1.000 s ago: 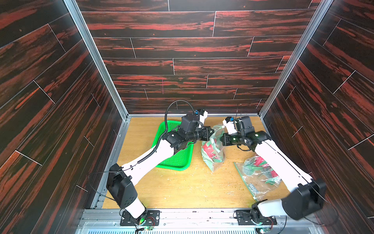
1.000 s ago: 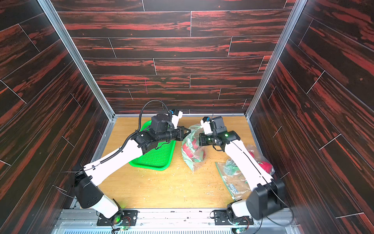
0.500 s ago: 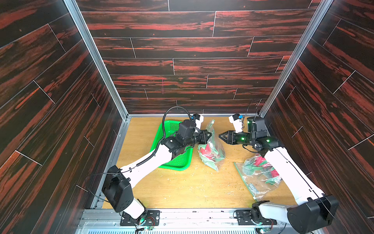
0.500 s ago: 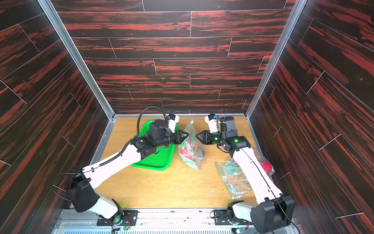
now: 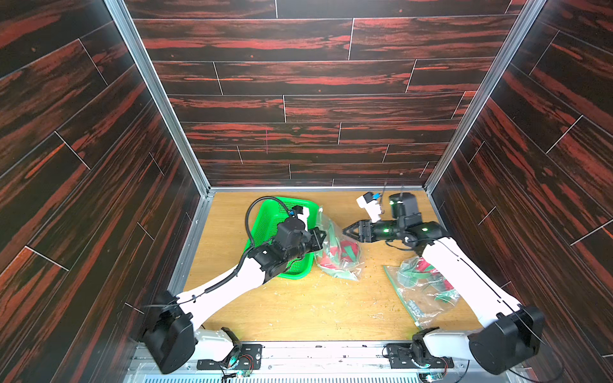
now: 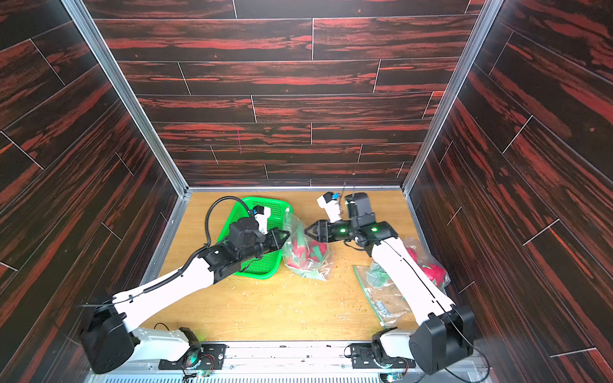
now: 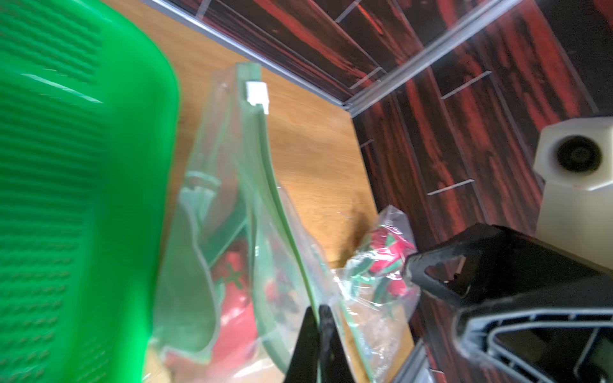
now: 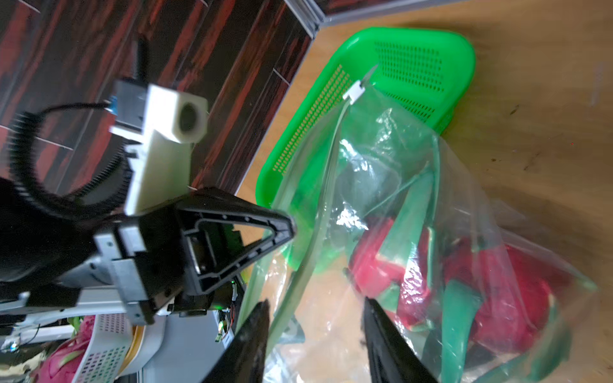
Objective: Open the zip-top bag and take out the dragon fruit
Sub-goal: Pick up the dragon fruit from the zipper food storage bag.
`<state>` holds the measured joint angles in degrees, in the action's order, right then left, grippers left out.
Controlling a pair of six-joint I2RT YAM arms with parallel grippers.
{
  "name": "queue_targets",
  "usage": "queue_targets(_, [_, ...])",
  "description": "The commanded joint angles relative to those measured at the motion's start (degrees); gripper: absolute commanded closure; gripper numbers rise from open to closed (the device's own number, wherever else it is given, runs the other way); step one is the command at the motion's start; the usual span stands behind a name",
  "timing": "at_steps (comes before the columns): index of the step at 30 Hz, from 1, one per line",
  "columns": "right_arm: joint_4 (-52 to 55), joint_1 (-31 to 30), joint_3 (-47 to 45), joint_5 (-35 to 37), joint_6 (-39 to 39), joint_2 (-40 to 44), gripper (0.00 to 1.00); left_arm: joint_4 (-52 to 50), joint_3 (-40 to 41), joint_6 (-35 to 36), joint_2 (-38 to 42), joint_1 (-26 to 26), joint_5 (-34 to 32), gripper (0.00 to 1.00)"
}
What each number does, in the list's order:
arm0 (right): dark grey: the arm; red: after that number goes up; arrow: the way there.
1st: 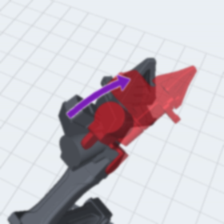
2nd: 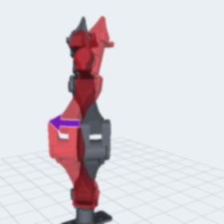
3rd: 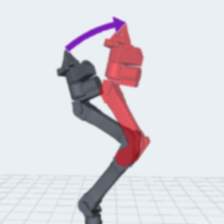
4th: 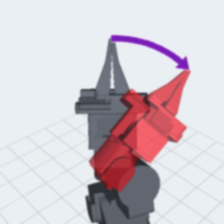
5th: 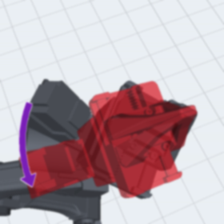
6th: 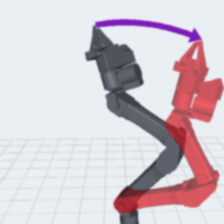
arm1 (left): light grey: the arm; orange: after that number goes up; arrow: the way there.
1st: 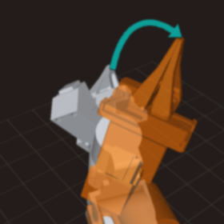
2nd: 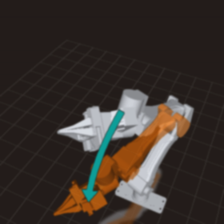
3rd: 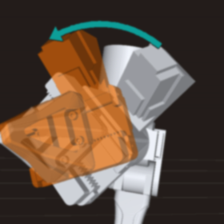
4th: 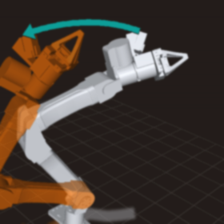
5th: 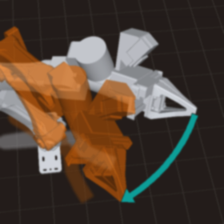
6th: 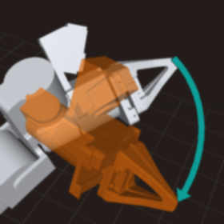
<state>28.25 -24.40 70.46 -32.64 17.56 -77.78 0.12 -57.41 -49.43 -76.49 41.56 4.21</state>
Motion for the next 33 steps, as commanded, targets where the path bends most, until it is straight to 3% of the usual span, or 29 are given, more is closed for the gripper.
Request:
queue_targets(1, [0.32,-3.21,2.06,2.40,-0.20,-2.86,0.50,-3.28,1.92,0.91,4.17,-0.52,-4.78,1.00])
queue_targets(18, [3.88,-17.49,13.21,14.03,-1.13,-16.02,0.46,-11.93,14.96,-0.07,16.25,-4.53,-12.75,1.00])
queue_targets(25, [9.97,-22.59,21.42,22.94,-2.05,-22.97,0.43,-6.01,17.28,-0.26,17.82,-4.93,-7.23,1.00])
queue_targets(33, [9.50,-23.23,23.98,29.78,-1.45,-28.18,0.34,-1.96,18.82,-0.70,18.35,-5.06,-4.54,1.00])
